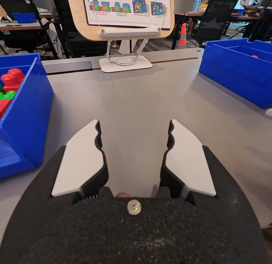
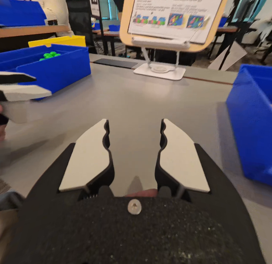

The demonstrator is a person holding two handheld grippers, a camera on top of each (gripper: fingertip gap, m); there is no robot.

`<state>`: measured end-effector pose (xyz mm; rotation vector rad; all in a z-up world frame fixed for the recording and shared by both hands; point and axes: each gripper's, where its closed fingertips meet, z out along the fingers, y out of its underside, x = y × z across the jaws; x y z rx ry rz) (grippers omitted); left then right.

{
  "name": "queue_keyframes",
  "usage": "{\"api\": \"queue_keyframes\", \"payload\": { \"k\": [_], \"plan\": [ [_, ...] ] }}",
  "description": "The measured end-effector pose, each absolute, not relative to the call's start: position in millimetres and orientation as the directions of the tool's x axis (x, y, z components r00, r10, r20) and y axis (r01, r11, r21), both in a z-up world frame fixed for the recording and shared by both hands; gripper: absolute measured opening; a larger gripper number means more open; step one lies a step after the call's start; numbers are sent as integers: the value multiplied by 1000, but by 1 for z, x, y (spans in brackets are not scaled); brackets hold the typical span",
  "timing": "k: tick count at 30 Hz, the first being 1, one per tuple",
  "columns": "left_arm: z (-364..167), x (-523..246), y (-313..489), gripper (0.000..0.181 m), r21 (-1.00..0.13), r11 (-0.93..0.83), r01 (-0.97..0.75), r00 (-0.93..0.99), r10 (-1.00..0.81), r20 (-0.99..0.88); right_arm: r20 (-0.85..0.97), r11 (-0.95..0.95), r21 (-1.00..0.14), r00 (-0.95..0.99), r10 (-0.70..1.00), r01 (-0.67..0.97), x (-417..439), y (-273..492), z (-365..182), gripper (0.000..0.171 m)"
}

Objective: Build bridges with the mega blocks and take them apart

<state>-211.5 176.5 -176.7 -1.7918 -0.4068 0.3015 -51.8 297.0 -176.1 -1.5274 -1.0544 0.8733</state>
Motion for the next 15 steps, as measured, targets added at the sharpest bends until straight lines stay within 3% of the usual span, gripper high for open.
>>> {"api": "queue_keyframes", "payload": {
  "k": [5, 15],
  "plan": [
    [-184, -200, 182, 87, -963, -241, 120, 913, 408, 12, 5, -75, -966, 307, 952, 248, -55, 284, -194, 69],
    [-188, -195, 181, 86, -959, -248, 135, 914, 406, 24, -43, -126, -966, 344, 938, 224, -46, 302, -189, 70]
  ]
}}
